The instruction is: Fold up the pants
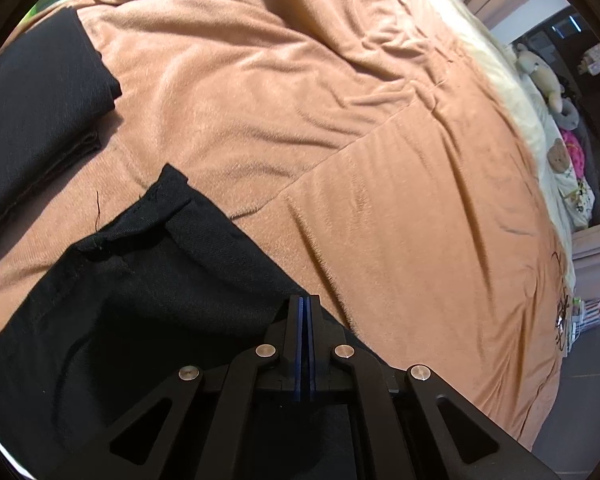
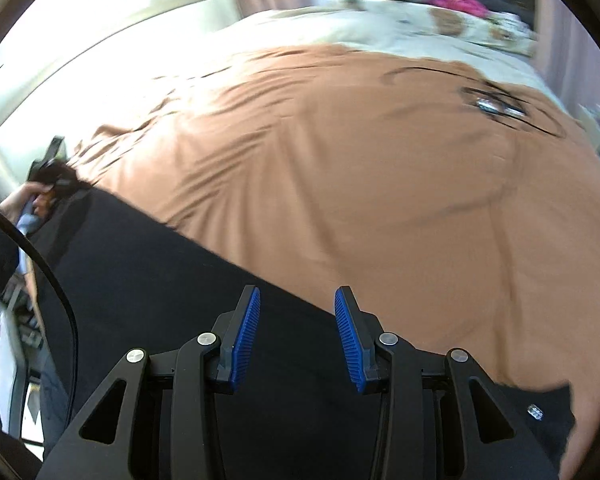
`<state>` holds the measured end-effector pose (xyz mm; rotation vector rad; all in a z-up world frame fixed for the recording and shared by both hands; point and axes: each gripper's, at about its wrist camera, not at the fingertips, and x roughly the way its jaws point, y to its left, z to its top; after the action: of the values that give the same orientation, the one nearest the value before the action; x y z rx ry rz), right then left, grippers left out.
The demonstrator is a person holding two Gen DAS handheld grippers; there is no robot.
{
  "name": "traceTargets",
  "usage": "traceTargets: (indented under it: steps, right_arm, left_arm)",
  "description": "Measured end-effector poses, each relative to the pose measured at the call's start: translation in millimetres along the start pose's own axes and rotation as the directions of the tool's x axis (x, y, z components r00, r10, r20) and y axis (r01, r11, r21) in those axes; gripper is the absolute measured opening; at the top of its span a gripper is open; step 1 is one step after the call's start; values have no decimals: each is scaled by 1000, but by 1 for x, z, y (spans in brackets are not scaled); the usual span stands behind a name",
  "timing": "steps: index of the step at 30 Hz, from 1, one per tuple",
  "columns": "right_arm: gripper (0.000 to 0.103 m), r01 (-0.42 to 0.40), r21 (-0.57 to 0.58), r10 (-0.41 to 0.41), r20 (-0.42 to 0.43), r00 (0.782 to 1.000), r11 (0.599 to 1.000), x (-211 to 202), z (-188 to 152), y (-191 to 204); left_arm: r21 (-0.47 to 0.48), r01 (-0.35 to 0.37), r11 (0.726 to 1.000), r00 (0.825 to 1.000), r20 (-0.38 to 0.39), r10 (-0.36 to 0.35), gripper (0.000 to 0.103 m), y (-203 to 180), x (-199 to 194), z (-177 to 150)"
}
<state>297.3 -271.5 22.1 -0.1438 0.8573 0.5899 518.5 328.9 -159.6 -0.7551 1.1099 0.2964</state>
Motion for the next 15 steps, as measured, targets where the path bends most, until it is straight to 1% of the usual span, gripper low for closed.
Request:
traceTargets:
  steps: [1, 4, 5, 8, 10, 14, 15]
  right_arm:
    - [37, -17, -21, 17, -7, 1000, 1000, 6, 1, 7]
    - [37, -88, -82, 85, -44, 995, 993, 31, 15, 22]
    - [37, -107, -101, 101, -57, 993, 989, 37, 17, 28]
    - [37, -163, -165, 146, -110, 983, 973, 67, 28, 49]
    - [37, -190, -207, 164, -136, 977, 960, 85, 38, 58]
    - [37, -243, -281, 196, -185, 963, 928, 118, 50, 79]
    - [37, -248, -301, 195, -195, 961, 921, 125, 54, 80]
  left_arm:
    - [1, 5, 1000, 1000, 6, -5, 0, 0, 0, 2]
    - [18, -4, 1000, 998, 64, 2, 0, -2, -11, 6]
    - [11, 9, 1000, 998, 70, -10, 0, 0, -14, 9]
    - [4, 49, 999, 998, 31, -49, 0, 2, -12, 14]
    - [15, 30, 999, 999, 20, -30, 0, -1, -10, 13]
    - [46, 21, 999, 999, -44, -19, 0, -13, 6, 6]
    - [56, 16, 998, 999, -53, -13, 5, -16, 8, 3]
